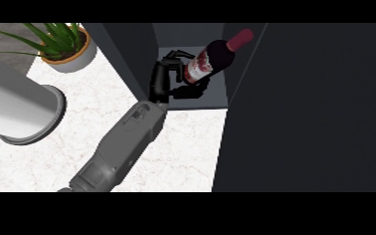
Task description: Pick up the wine, place it into the cabinet and close the cabinet
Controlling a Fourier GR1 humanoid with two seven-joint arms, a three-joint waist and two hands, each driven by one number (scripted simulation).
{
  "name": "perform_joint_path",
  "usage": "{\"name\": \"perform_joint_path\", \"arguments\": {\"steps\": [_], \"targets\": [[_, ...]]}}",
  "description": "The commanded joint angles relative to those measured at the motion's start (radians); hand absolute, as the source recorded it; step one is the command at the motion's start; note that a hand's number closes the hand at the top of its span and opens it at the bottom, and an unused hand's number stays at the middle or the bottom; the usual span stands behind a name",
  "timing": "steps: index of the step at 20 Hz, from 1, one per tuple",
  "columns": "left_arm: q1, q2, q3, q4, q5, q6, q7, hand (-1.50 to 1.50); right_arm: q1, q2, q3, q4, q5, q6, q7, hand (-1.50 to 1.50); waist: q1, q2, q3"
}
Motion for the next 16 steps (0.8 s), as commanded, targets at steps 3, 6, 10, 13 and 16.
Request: {"name": "perform_joint_path", "arguments": {"steps": [3, 6, 10, 13, 16], "targets": [[-0.039, 0.0, -0.046, 0.022, 0.128, 0.049, -0.051, 1.5, 0.027, 0.007, -0.009, -0.062, -0.071, 0.012, 0.007, -1.5, -0.016, 0.001, 0.0], [-0.056, 0.0, 0.052, 0.095, 0.13, -0.041, -0.107, 1.5, 0.105, 0.013, -0.013, -0.1, -0.091, 0.038, -0.003, -1.5, -0.009, 0.002, 0.0], [-0.112, 0.0, 0.101, 0.185, 0.182, -0.091, -0.122, 1.5, 0.038, 0.027, 0.023, -0.02, -0.019, 0.015, -0.043, -1.5, -0.007, 0.005, 0.0], [-0.145, 0.0, 0.15, 0.288, 0.17, -0.103, -0.162, 1.5, -0.002, 0.003, -0.01, -0.058, -0.078, 0.01, 0.027, -1.5, -0.018, 0.007, -0.001], [-0.194, 0.0, 0.181, 0.327, 0.179, -0.131, -0.159, 1.5, 0.043, 0.032, 0.011, -0.03, -0.05, 0.023, -0.035, -1.5, -0.013, 0.01, 0.0]]}}
